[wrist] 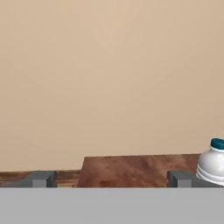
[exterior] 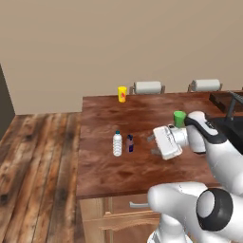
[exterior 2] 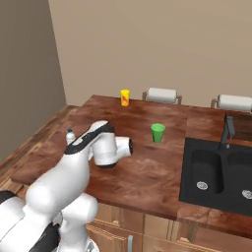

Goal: Place the drinks on the dining counter in a tight cluster.

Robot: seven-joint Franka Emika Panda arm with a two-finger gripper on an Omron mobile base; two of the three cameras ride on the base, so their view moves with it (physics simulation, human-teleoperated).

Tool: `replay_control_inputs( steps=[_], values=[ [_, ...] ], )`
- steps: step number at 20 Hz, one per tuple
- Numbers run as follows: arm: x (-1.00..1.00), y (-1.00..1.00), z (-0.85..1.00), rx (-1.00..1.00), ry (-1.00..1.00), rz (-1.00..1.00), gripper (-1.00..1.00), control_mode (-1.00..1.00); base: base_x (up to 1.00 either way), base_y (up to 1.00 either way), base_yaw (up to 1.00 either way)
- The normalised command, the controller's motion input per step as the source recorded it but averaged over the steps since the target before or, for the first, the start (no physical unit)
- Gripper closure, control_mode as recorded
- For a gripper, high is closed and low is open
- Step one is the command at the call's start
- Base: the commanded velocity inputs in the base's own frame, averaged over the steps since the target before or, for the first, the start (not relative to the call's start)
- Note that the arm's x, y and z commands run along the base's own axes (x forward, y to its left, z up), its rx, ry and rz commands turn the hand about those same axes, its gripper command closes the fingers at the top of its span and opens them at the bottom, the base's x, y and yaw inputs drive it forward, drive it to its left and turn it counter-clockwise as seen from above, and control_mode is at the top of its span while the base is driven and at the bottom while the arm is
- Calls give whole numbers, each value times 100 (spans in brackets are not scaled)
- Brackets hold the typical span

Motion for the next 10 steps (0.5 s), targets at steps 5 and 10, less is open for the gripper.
replay_control_inputs(
  steps=[5,10],
  values=[
    [-59,0,24,0,0,-1,-100,-100,0,0,0],
    [-55,0,18,0,0,-1,-100,-100,0,0,0]
  ],
)
